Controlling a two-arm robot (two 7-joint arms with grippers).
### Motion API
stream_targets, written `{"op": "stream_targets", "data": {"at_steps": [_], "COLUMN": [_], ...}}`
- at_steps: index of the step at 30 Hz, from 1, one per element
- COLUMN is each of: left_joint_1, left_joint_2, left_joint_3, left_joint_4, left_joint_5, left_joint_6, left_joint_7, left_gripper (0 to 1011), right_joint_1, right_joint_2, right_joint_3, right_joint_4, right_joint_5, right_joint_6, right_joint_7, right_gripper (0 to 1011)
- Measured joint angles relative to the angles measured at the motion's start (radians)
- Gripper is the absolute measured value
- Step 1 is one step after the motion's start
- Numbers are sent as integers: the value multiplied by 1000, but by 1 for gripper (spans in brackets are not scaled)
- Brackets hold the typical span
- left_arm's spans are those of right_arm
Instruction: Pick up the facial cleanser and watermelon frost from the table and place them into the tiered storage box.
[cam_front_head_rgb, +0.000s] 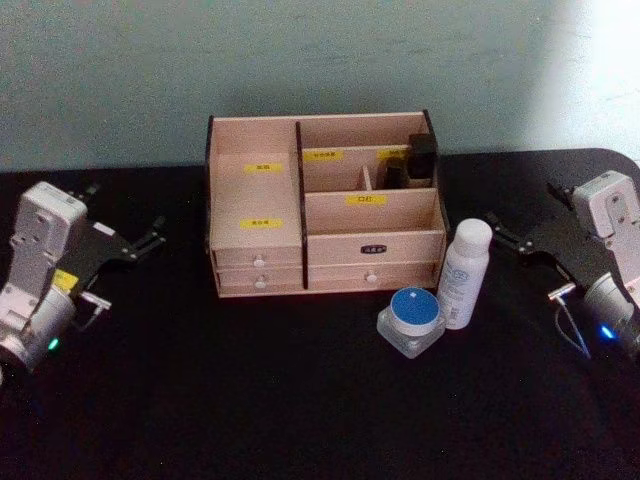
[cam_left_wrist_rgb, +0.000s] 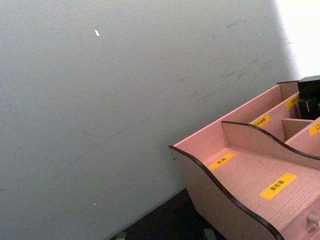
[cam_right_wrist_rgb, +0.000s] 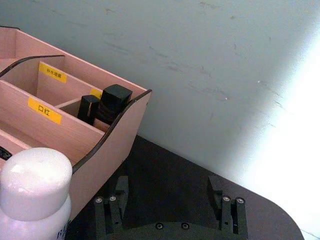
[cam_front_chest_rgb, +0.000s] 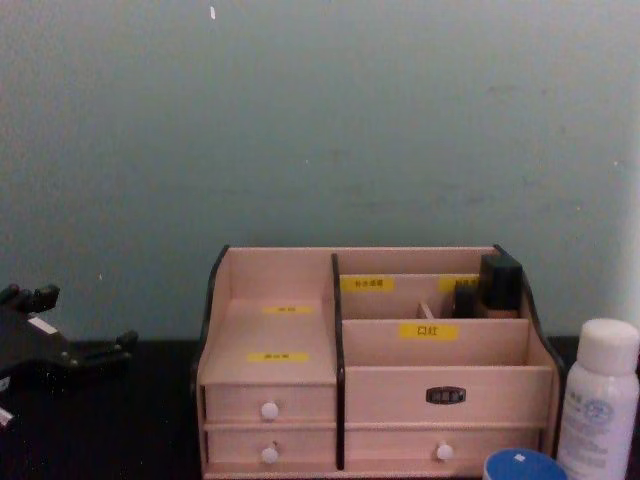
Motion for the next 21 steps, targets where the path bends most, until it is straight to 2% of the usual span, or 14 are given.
{"op": "stream_targets", "data": {"at_steps": [21], "left_joint_1": [0], "left_joint_2": [0], "left_joint_3": [0], "left_joint_4": [0], "left_joint_5": [0], "left_joint_6": [0], "left_joint_7": [0], "left_gripper": [1002], "right_joint_1": [0], "right_joint_2": [0], "right_joint_3": [0], "right_joint_4": [0], "right_joint_5": [0], "right_joint_6": [0], "right_joint_7": [0], "right_gripper": [1000]}}
